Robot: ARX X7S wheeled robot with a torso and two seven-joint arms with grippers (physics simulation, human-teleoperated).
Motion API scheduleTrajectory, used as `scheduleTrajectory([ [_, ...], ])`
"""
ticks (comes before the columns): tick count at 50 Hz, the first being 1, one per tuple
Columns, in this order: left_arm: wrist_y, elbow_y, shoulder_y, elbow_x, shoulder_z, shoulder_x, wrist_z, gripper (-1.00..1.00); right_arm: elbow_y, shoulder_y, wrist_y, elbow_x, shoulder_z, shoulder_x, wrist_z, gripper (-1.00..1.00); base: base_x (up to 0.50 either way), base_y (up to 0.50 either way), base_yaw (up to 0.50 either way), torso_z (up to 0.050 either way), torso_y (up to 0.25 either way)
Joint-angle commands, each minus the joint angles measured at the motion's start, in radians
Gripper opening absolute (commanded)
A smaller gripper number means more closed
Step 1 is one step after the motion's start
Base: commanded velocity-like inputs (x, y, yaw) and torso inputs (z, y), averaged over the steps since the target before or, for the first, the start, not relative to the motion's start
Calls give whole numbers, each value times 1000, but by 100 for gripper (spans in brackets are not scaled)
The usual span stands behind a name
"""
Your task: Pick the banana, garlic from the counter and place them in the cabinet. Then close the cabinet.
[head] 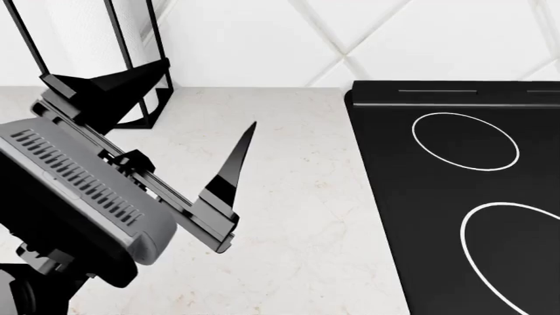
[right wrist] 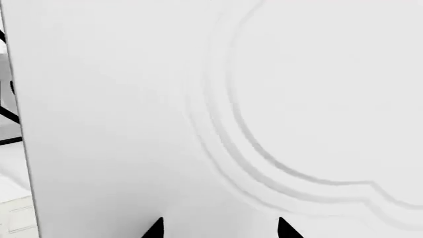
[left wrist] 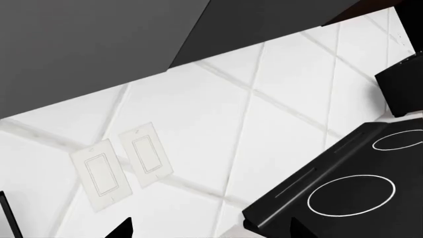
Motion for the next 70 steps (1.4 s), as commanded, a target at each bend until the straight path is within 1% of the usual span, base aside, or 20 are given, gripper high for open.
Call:
scheduleTrajectory([
  [1, 1, -2, 4, 8, 7, 2, 2, 100, 237, -25, 38, 178, -102, -17, -108, 100, 12, 0, 0, 0, 0],
  [9, 15, -6, 16, 16, 5, -6, 9, 100, 279, -20, 13, 244, -138, -16, -92, 100, 3, 0, 0, -1, 0],
  [23, 9, -6, 4, 7, 6, -6, 5, 100, 297, -7, 19, 266, -174, -18, -107, 100, 2, 0, 0, -2, 0],
  [34, 8, -6, 1, 8, 10, -3, 4, 100, 328, -1, 71, 339, -284, -22, -163, 100, 0, 0, 0, -2, 0],
  [41, 13, -7, 6, 11, 10, -6, 5, 100, 333, -1, 83, 379, -328, -22, -194, 100, 0, 0, 0, -3, 0],
  [53, 20, -9, 14, 18, 13, -8, 8, 100, 332, 0, 120, 406, -345, -22, -241, 100, 0, 0, 0, -3, 0],
  [56, 24, -11, 18, 21, 13, -10, 10, 100, 332, 0, 144, 422, -365, -22, -248, 100, 0, 0, 0, -4, 0],
  [64, 31, -12, 26, 28, 14, -13, 12, 100, 334, 0, 230, 463, -368, -22, -265, 100, 0, 0, 0, -3, 0],
  [70, 37, -12, 34, 34, 16, -15, 14, 100, 336, 0, 228, 469, -366, -22, -261, 100, 0, 0, 0, -4, 0],
])
